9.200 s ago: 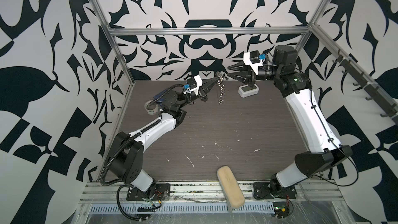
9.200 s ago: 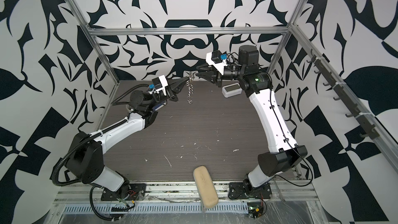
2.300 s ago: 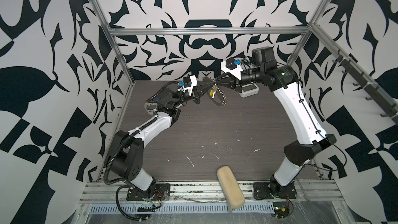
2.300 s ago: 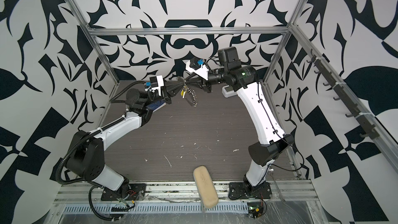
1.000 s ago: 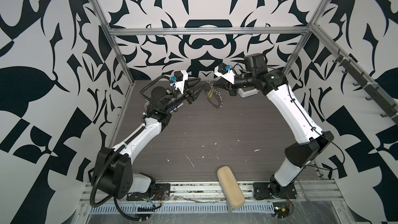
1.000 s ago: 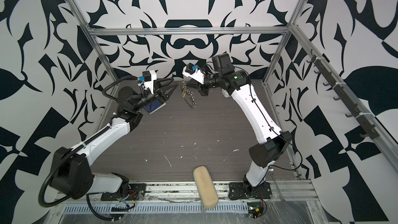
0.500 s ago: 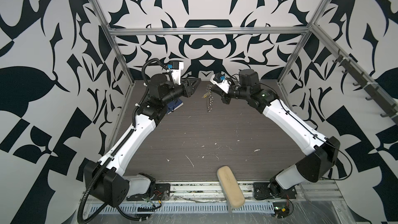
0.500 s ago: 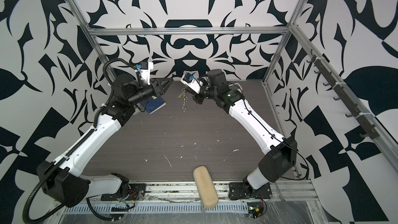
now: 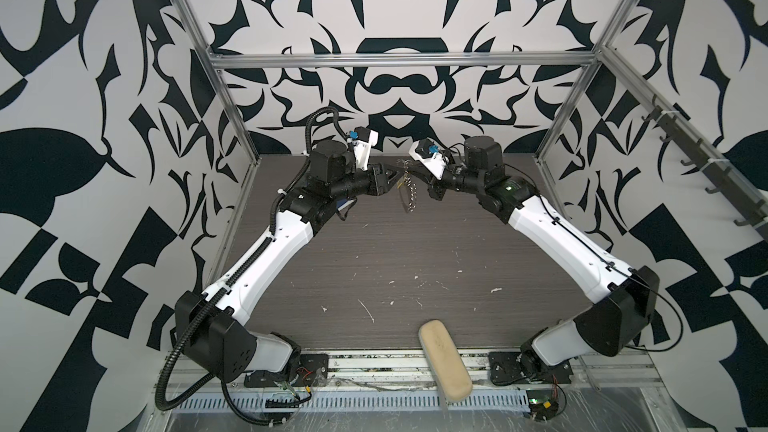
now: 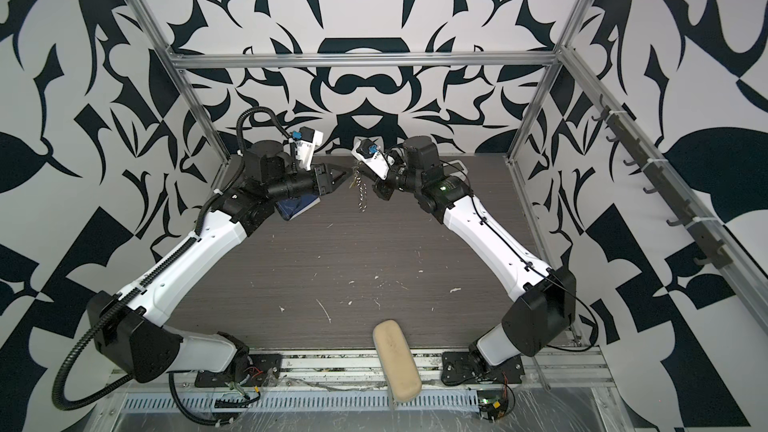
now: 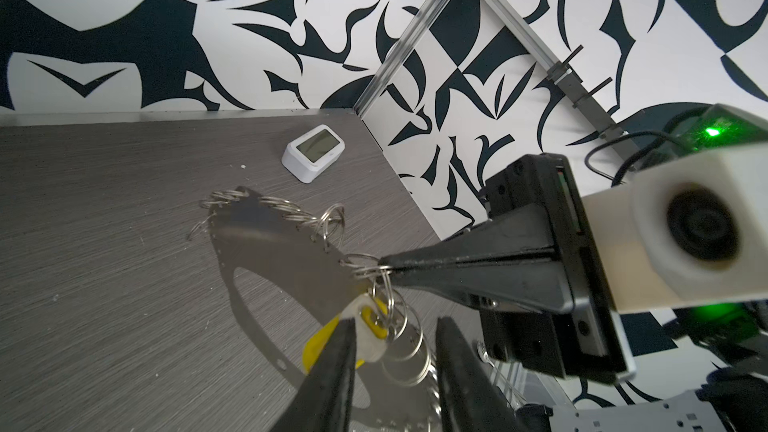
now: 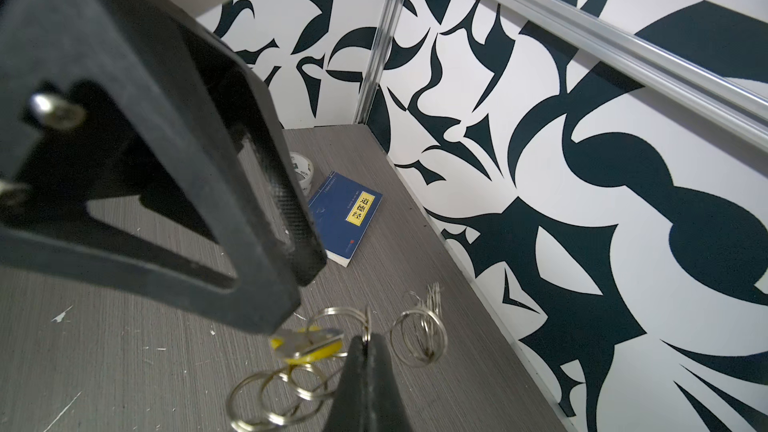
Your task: Remove the keys from the keyring
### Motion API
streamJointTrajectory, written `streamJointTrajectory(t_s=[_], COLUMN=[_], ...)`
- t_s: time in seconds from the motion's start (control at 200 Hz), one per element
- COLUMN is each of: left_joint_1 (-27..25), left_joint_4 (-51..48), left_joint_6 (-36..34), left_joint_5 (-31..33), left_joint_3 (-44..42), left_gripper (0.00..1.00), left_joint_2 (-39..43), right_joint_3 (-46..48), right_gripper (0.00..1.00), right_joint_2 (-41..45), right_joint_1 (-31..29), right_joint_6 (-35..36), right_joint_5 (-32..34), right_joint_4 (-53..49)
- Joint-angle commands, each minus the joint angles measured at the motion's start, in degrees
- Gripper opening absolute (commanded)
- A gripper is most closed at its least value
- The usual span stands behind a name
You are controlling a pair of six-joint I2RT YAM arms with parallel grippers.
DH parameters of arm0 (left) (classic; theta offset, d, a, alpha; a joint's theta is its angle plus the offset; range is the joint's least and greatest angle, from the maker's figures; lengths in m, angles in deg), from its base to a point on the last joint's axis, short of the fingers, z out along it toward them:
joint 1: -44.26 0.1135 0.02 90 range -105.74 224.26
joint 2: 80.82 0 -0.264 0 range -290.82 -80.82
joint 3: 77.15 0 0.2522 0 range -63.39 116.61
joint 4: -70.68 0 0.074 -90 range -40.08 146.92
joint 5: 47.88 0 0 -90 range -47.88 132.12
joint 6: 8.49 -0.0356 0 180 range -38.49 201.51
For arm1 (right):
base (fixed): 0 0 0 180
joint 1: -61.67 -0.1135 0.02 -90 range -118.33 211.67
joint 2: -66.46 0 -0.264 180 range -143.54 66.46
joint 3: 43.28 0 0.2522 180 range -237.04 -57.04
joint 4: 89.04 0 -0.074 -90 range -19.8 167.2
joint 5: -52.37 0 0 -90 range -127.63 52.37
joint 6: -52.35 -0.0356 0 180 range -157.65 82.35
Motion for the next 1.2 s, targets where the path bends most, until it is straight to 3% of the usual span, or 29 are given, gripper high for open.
streamJointTrajectory(t_s=[0.0, 0.61, 0.99, 1.195], left_joint_1=[-0.39, -1.16, -1.16, -1.16], left_joint_4=[-1.42, -0.91, -1.35, -3.11], left_joint_6=[-0.49, -0.02, -0.12, -1.19], left_joint_5=[-0.55, -0.21, 2.44, 4.21], left_joint_3=[2.27, 3.72, 3.59, 4.11], left_gripper=[0.35, 0.24, 0.01, 0.0], left_joint_2=[-0.6, -2.82, -2.68, -2.29], right_joint_3=[-1.32, -2.79, -2.84, -1.76], right_gripper=[0.0, 0.0, 0.0, 0.0], right_joint_2=[2.03, 2.16, 3.03, 4.01], right_joint_1=[-0.35, -0.76, -0.8, -0.83], right_joint_6=[-0.4, 0.1, 0.11, 0.1], right_joint_5=[-1.35, -2.55, -2.72, -2.22], right_joint_4=[3.44, 1.95, 1.42, 2.18])
